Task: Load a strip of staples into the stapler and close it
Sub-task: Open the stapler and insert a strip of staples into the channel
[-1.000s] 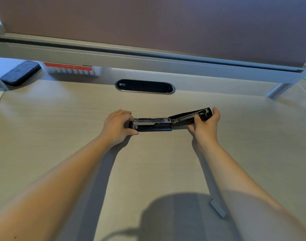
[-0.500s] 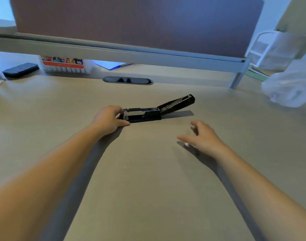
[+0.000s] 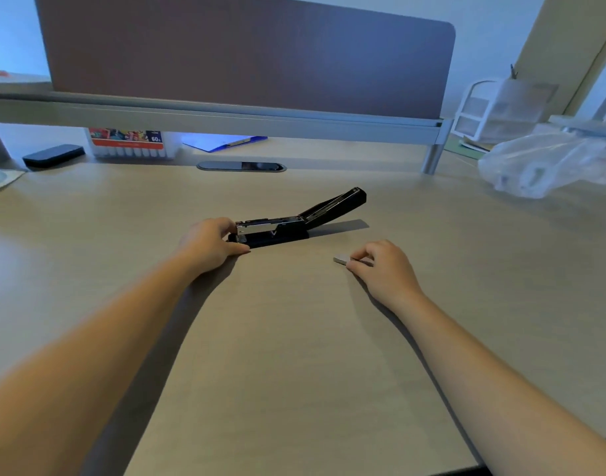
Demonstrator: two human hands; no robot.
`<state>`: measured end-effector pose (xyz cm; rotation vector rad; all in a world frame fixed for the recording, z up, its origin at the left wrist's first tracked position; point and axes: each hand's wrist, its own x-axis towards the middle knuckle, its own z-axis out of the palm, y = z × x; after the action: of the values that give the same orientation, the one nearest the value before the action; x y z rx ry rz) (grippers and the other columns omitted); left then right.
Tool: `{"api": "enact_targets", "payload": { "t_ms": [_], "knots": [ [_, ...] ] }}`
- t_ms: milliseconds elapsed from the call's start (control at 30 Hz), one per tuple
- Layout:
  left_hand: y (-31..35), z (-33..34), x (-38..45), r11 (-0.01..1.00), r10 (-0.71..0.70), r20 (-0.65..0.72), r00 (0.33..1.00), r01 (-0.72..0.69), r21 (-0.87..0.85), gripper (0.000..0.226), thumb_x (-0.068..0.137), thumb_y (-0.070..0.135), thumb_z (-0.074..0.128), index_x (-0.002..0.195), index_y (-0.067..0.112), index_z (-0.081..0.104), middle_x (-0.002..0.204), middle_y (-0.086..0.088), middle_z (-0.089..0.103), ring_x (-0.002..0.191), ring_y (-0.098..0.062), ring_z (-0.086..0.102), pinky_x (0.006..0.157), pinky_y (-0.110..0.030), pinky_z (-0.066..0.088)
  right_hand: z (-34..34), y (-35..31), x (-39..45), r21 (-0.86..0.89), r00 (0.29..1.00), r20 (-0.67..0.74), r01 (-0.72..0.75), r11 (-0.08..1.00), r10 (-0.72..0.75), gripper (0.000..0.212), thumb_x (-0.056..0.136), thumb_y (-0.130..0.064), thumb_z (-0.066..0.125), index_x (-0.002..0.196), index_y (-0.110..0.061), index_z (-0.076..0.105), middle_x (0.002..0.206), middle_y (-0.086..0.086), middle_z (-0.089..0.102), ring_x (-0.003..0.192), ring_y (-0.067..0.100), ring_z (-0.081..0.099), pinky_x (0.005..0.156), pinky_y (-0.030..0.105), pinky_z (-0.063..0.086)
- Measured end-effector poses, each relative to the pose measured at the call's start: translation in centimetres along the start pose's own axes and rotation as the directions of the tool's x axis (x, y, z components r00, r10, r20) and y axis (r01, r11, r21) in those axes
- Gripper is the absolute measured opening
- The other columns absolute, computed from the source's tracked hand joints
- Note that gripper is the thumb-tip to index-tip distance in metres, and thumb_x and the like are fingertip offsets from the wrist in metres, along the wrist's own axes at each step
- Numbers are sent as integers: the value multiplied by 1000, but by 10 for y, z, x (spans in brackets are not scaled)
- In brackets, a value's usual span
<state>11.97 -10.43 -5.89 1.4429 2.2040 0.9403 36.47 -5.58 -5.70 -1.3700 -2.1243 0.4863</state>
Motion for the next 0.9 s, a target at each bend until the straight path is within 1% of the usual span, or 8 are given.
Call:
{"api": "enact_targets", "payload": {
  "t_ms": [167, 267, 367, 433, 500, 667, 767, 900],
  "knots": [
    [-3, -6, -23, 998, 64, 28, 998, -64, 19, 23, 74, 21, 68, 91, 8, 60, 111, -20, 62, 101, -36, 54, 93, -50, 45, -3, -33, -14, 190, 985, 5, 166, 968, -170, 17, 84, -16, 56, 94, -6, 64, 95, 4, 56, 91, 14, 48, 73, 20, 33],
    [-4, -12, -41, 994, 98, 67, 993, -101, 36, 16, 74, 21, 67, 83, 13, 56, 103, -19, 62, 98, -35, 53, 91, -49, 44, 2, -58, -23, 288, 969, 32, 224, 931, -244, 17, 85, -16, 55, 96, -6, 63, 91, 0, 54, 88, 14, 50, 80, 27, 43],
    [-2, -17, -60, 988, 124, 107, 986, -132, 73, 23, 75, 21, 66, 93, 8, 59, 97, -9, 57, 100, -32, 52, 89, -44, 42, 9, -75, -27, 264, 947, 38, 297, 918, -318, 18, 85, -18, 55, 96, -7, 63, 91, -2, 54, 89, 12, 47, 78, 23, 36],
    [-1, -19, -72, 984, 138, 123, 983, -150, 95, 32, 74, 21, 67, 101, 7, 59, 102, -10, 59, 102, -30, 52, 91, -42, 41, 13, -85, -26, 254, 936, 58, 322, 912, -347, 18, 85, -19, 54, 96, -8, 63, 92, -2, 55, 90, 11, 46, 71, 19, 30],
    [-1, -23, -82, 982, 151, 140, 979, -165, 93, 37, 74, 22, 67, 106, 8, 59, 110, -11, 60, 105, -28, 51, 93, -42, 41, 15, -93, -24, 264, 926, 95, 330, 906, -365, 18, 85, -19, 54, 97, -8, 63, 94, 3, 60, 90, 12, 48, 71, 20, 32],
    [-4, -25, -94, 982, 170, 143, 975, -180, 62, 38, 71, 23, 70, 105, 11, 59, 114, -8, 60, 106, -23, 51, 86, -32, 37, 23, -97, -28, 279, 912, 167, 322, 905, -376, 20, 86, -19, 54, 100, -8, 62, 96, 5, 61, 87, 14, 51, 77, 25, 40],
    [-4, -27, -91, 980, 179, 154, 972, -191, 61, 36, 69, 23, 72, 101, 9, 61, 114, -10, 61, 107, -25, 51, 90, -34, 39, 25, -93, -31, 201, 897, 216, 346, 917, -386, 21, 86, -21, 54, 102, -10, 62, 91, -2, 56, 87, 11, 50, 76, 21, 37],
    [-6, -28, -89, 972, 203, 165, 965, -218, 82, 36, 69, 25, 71, 100, 11, 61, 112, -10, 62, 105, -24, 52, 93, -39, 40, 23, -94, -32, 206, 896, 237, 330, 921, -375, 19, 85, -20, 55, 100, -10, 63, 87, -3, 57, 85, 13, 52, 75, 23, 38]
  ]
}}
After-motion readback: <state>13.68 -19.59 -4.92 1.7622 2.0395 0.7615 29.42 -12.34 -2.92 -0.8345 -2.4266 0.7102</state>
